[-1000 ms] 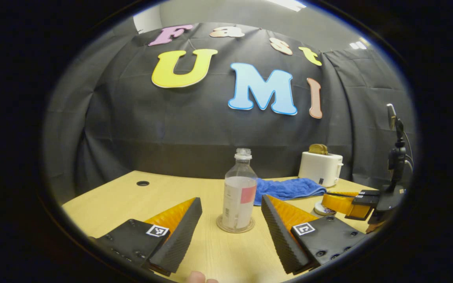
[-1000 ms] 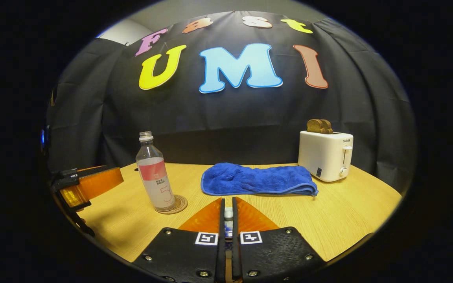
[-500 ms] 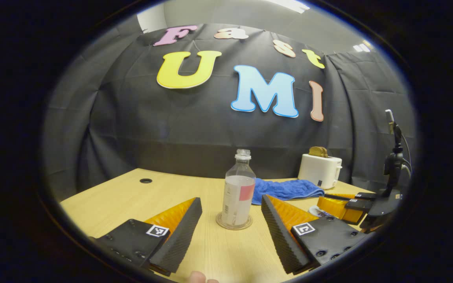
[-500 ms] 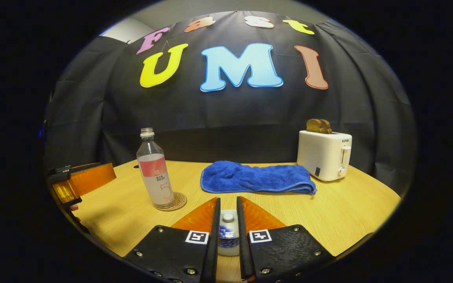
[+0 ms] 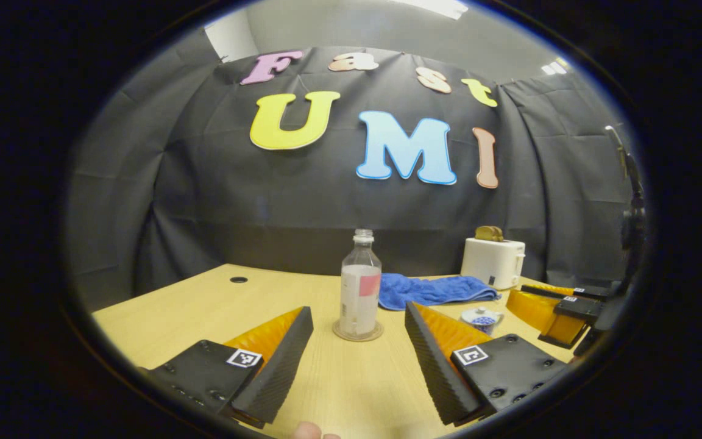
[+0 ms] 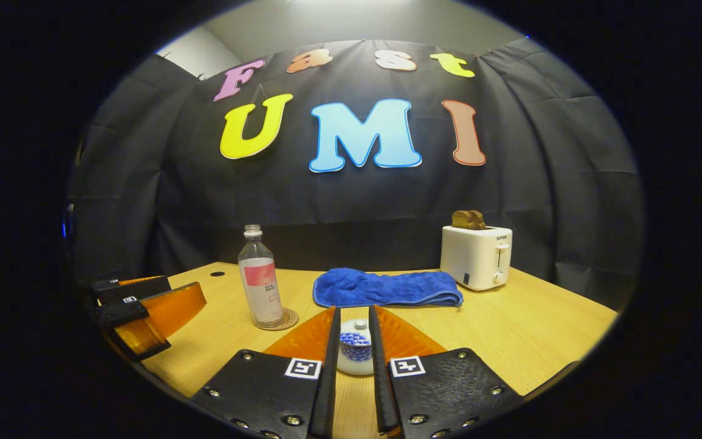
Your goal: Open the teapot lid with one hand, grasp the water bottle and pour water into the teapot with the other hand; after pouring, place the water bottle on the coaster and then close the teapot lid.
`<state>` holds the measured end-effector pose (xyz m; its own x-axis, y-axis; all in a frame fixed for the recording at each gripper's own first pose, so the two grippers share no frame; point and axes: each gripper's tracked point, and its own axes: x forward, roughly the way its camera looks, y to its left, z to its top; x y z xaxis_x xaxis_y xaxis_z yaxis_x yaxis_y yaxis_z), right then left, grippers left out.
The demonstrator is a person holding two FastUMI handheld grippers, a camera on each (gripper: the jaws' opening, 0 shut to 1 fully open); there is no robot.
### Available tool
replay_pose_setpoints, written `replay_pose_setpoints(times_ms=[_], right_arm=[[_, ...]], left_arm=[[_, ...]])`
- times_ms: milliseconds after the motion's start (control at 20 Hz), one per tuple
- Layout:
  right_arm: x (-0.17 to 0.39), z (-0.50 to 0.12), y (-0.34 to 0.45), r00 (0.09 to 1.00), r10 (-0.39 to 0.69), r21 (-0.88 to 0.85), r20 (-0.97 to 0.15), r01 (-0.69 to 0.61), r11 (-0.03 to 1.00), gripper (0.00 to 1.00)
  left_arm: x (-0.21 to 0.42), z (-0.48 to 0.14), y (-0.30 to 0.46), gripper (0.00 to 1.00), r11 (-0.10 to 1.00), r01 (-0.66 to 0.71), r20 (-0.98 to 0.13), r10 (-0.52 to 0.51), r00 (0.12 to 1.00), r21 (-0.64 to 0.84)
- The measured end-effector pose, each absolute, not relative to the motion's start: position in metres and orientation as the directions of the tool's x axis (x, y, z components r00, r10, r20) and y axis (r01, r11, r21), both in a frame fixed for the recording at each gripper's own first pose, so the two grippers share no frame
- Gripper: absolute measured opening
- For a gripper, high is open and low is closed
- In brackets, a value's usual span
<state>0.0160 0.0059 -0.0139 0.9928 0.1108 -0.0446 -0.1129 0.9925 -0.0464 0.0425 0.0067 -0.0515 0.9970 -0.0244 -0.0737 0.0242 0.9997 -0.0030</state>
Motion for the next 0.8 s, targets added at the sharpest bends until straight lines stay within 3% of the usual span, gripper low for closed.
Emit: replay_pose_setpoints(times_ms=[800], right_arm=[[-0.011, -0.045, 0.012, 0.996, 0.072, -0.060, -0.046, -0.074, 0.995, 0.27]], left_arm=[[0.005, -0.069, 0.002, 1.00, 0.994, -0.043, -0.036, 0.046, 0.998, 0.097]])
